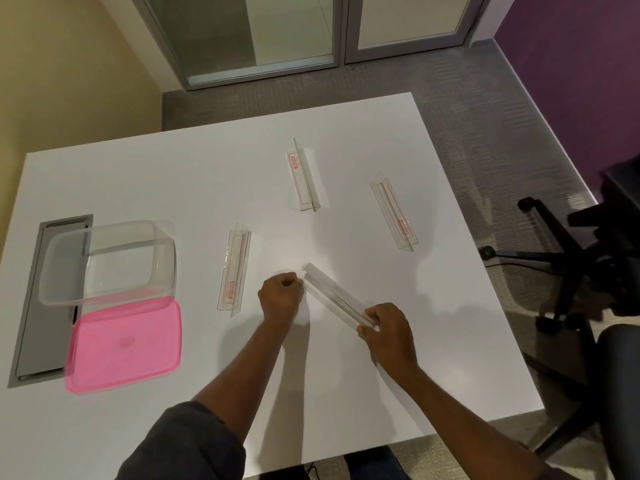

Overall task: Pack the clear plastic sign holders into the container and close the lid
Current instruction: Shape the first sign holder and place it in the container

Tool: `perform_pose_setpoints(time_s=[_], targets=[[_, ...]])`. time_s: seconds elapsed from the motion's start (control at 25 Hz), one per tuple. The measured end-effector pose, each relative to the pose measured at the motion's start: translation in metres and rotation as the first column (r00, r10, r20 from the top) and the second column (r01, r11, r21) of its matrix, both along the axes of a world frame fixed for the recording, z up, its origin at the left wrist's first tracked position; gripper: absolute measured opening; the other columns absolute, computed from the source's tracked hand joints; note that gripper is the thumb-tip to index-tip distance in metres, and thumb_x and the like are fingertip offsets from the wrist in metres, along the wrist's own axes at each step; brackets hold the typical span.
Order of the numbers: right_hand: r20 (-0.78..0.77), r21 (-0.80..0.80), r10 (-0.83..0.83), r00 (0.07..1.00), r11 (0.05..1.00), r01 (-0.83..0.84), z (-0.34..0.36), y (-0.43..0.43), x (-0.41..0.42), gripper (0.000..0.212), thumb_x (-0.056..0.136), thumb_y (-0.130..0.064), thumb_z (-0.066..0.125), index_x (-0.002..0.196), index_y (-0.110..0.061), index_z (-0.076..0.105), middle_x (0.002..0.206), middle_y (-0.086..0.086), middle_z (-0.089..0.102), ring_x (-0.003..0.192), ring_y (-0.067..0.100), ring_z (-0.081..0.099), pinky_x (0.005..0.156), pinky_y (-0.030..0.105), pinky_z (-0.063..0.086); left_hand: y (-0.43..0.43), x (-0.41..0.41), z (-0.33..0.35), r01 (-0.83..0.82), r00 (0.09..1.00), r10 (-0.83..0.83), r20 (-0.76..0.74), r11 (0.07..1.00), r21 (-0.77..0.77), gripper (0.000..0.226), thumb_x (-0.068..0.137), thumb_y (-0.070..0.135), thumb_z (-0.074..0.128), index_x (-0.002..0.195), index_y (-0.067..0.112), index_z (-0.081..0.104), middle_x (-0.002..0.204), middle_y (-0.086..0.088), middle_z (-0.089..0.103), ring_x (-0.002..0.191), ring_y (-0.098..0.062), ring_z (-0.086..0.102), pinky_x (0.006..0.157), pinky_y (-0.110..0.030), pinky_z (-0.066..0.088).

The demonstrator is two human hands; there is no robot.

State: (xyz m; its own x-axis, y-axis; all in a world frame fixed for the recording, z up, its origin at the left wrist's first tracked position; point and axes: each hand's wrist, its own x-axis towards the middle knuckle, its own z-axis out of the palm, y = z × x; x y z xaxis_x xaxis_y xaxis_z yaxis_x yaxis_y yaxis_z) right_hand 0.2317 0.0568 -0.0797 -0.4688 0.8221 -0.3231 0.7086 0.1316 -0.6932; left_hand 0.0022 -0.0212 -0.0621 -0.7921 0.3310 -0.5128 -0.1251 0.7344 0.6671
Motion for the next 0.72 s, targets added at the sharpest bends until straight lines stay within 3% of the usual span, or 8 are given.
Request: perform_pose_setpoints(time_s=[0.12, 0.2, 0.36, 0.52, 0.72], targets=[[0.003, 0.024, 0.018, 1.0, 1.0, -0.018, -0.001, -0.004, -0.001, 0.031, 0.085, -0.015, 0.087, 0.108, -0.019, 0.068, 0.106, -0.008, 0.065, 0.101, 0.016, 0.063, 0.083, 0.031, 0.06, 0.002, 0.024, 0.004, -0.066, 0.996, 0.065, 0.057, 0.998, 0.007, 0.022, 0.091, 0.036, 0.07, 0.088, 0.014, 0.073, 0.079, -0.004, 0.074, 0.082, -0.027, 0.072, 0.083, -0.04, 0.057], [0.007, 0.007, 0.026, 1.0, 1.0, -0.026, -0.003, -0.005, -0.001, 0.033, 0.086, -0.019, 0.087, 0.112, -0.022, 0.067, 0.108, -0.01, 0.064, 0.103, 0.015, 0.063, 0.084, 0.034, 0.063, 0.005, 0.046, 0.008, -0.062, 0.994, 0.059, 0.094, 0.998, 0.025, 0.033, 0.09, 0.047, 0.073, 0.104, 0.018, 0.071, 0.092, 0.002, 0.075, 0.089, -0.024, 0.075, 0.086, -0.039, 0.06], [0.005, -0.008, 0.027, 1.0, 1.0, -0.027, -0.007, -0.011, -0.007, 0.035, 0.084, -0.027, 0.09, 0.112, -0.024, 0.07, 0.107, -0.012, 0.066, 0.098, 0.012, 0.065, 0.082, 0.035, 0.064, 0.01, 0.075, 0.022, 0.02, 0.998, -0.025, 0.062, 0.997, 0.075, 0.048, 0.09, 0.037, 0.081, 0.128, 0.014, 0.063, 0.111, 0.006, 0.066, 0.099, -0.017, 0.065, 0.087, -0.034, 0.059], [-0.016, -0.023, 0.044, 0.999, 0.999, -0.044, -0.01, -0.02, -0.011, 0.036, 0.085, -0.031, 0.089, 0.116, -0.024, 0.073, 0.108, -0.012, 0.068, 0.098, 0.011, 0.065, 0.082, 0.032, 0.063, 0.012, 0.079, 0.023, 0.094, 0.995, -0.093, -0.02, 0.995, 0.023, 0.062, 0.084, 0.04, 0.085, 0.135, 0.014, 0.06, 0.123, 0.001, 0.065, 0.111, -0.019, 0.062, 0.098, -0.044, 0.06], [-0.044, -0.051, 0.132, 0.99, 0.99, -0.134, -0.006, -0.036, -0.018, 0.038, 0.087, -0.024, 0.087, 0.123, -0.026, 0.073, 0.114, -0.021, 0.066, 0.106, 0.006, 0.064, 0.086, 0.024, 0.059, 0.007, 0.071, 0.016, 0.271, 0.957, -0.273, -0.095, 0.962, -0.039, 0.055, 0.081, 0.033, 0.082, 0.128, 0.016, 0.061, 0.12, -0.002, 0.065, 0.114, -0.023, 0.062, 0.087, -0.038, 0.056]])
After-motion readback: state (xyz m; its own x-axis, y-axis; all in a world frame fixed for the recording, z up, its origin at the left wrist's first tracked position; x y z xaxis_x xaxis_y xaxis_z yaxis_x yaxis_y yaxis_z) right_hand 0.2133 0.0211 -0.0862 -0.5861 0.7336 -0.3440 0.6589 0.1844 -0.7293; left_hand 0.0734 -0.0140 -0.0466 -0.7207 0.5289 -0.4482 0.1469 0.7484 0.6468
